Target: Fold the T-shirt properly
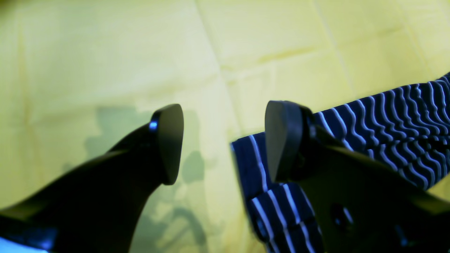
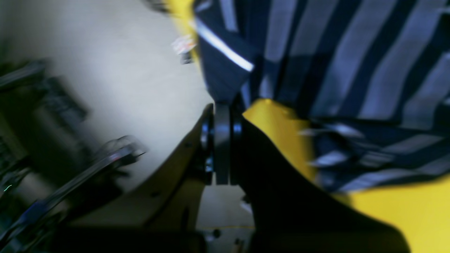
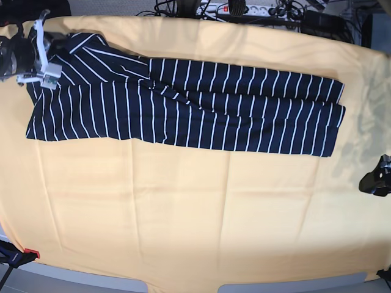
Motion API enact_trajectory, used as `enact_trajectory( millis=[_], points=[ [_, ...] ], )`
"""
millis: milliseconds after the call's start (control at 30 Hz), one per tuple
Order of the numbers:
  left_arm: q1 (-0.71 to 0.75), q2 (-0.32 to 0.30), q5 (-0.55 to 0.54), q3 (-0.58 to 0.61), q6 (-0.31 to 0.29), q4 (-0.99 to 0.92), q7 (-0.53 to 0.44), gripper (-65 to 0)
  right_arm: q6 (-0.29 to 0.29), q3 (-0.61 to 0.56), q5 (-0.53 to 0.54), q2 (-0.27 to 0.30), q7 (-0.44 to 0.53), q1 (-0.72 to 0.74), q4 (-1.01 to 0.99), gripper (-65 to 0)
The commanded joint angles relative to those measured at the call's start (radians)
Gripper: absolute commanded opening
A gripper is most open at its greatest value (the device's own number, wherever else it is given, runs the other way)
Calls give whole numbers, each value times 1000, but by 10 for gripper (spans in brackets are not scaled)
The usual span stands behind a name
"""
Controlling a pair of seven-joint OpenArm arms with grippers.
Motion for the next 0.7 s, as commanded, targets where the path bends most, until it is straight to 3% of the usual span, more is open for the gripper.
enact_trajectory(
  millis=[0,133,300,467,667],
  points=[
    [-11,-27,-16,-14,1,11,-23,-266,1,10,-7,22,3,22,9,-650],
    [20,-28,-16,-14,1,11,-22,-266,1,10,-124,3,95,72,8,-650],
    [33,-26,-16,-14,-6,11,-22,-266,1,10,-294,-99,270,130,6,-650],
    [35,-29,-15,-14,-6,11,-22,-266,-1,10,-455,-177,354,151,6,-650],
    [36,-28,-16,-14,-6,11,-22,-266,-192,10,-658,-190,375,148,6,-650]
  ],
)
